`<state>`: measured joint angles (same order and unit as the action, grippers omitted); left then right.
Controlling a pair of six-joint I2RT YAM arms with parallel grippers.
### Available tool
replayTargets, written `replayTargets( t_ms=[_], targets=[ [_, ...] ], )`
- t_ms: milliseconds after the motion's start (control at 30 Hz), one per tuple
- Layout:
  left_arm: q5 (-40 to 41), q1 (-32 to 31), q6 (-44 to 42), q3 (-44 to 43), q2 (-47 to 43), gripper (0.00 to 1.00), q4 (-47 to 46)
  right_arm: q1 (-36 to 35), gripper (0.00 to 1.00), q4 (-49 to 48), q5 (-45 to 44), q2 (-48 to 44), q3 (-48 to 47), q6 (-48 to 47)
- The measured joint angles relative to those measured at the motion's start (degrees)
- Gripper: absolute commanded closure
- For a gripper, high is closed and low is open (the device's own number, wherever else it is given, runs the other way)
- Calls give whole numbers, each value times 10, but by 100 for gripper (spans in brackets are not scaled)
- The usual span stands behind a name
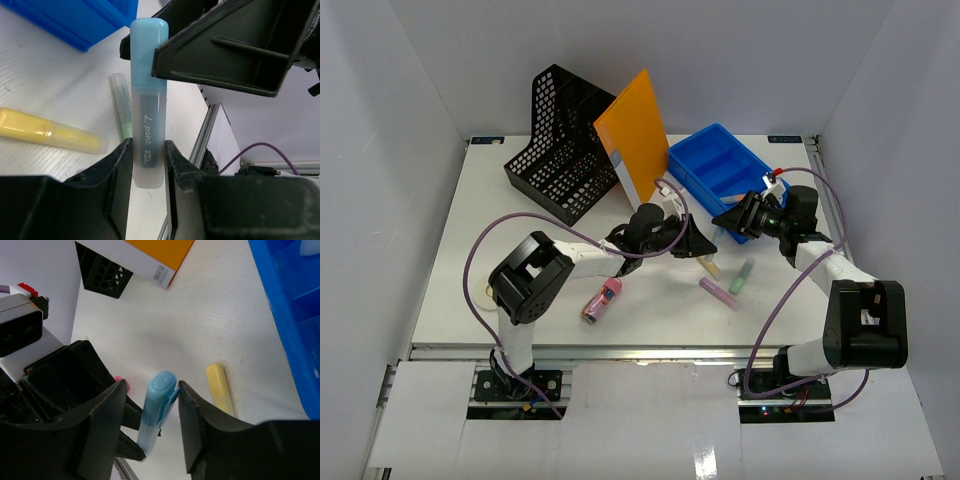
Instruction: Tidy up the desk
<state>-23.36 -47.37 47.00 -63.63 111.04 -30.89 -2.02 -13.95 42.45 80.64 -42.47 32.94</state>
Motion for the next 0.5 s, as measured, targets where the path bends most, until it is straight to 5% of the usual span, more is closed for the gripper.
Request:
replayTargets(
  t_ms=[167, 267, 500],
  targets=[
    [0, -1, -1, -4, 0, 91, 4, 0, 69, -8, -7, 0, 3, 4],
    [0, -2, -4, -11, 2, 81, 11, -1, 78, -13, -8, 0, 4, 6],
    [3, -4, -10, -19, 3, 21, 30, -3, 88, -13, -1, 0, 4, -20]
  ],
)
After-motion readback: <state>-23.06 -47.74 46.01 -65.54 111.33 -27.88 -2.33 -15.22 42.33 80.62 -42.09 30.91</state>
